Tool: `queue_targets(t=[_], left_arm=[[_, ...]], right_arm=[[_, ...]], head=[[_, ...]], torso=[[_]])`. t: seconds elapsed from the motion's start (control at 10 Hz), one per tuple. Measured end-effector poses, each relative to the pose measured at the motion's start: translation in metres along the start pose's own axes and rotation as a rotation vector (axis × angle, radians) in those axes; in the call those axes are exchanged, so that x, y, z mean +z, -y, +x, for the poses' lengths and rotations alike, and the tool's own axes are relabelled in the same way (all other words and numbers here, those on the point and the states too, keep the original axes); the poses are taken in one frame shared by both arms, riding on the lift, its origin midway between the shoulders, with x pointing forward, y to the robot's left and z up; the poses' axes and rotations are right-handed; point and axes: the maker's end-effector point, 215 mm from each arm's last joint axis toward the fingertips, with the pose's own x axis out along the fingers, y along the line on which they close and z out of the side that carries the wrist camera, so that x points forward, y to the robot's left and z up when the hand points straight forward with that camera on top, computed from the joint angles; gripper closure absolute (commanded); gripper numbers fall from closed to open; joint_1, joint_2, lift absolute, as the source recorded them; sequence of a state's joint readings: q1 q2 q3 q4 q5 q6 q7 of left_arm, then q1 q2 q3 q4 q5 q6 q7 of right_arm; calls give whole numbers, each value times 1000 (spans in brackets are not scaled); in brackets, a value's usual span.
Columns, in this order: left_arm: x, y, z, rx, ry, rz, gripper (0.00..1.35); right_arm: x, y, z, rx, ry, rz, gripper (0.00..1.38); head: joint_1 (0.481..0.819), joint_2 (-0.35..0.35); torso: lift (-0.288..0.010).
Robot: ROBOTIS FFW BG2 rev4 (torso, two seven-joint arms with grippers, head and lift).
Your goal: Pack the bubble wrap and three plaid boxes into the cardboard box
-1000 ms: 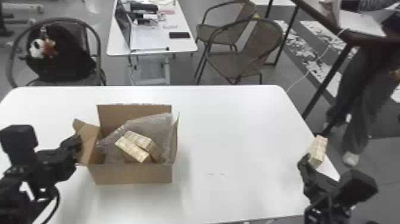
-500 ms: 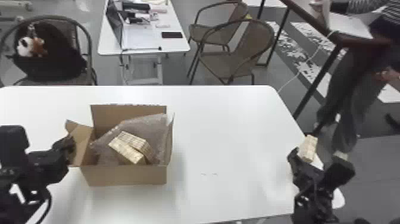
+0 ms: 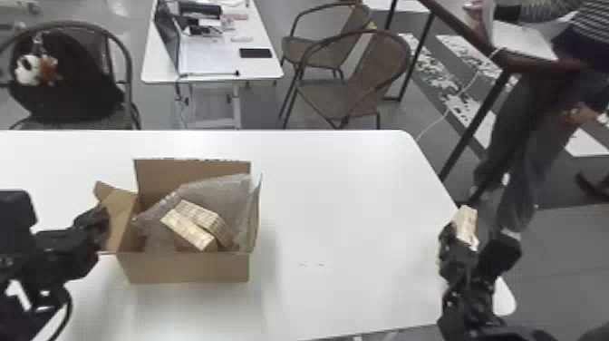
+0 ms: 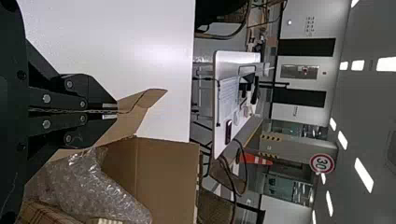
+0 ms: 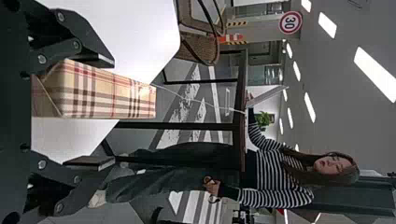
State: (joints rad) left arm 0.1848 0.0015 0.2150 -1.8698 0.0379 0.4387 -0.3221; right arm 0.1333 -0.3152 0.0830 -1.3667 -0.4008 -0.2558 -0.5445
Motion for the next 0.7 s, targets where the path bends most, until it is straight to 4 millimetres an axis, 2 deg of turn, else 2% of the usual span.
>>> queue_targets(t=[0.1,0.3,0.5,0.6,0.7], left_arm=[[1,0,0,0,1,0,1214],[1,1,0,-2,3,0,1214],[2,1,0,-3,5,1,1214],[2,1,1,-4,6,2,1214],[2,1,1,-2,6,2,1214]], right_arm=[[-4,3,1,-4,-10,-8,1041],[-7,4,-1,-4,-16,-9,1044],[-1,-4,-5,21,-7,8,1042],[10,-19,-12,79,2,48,1042],[26,-50,-23,192,-1,112,1042]], head=[[695,-174],[695,-174],[695,-168],[695,-151],[695,-114]], torso=[[-92],[-92],[-92],[-92],[-92]])
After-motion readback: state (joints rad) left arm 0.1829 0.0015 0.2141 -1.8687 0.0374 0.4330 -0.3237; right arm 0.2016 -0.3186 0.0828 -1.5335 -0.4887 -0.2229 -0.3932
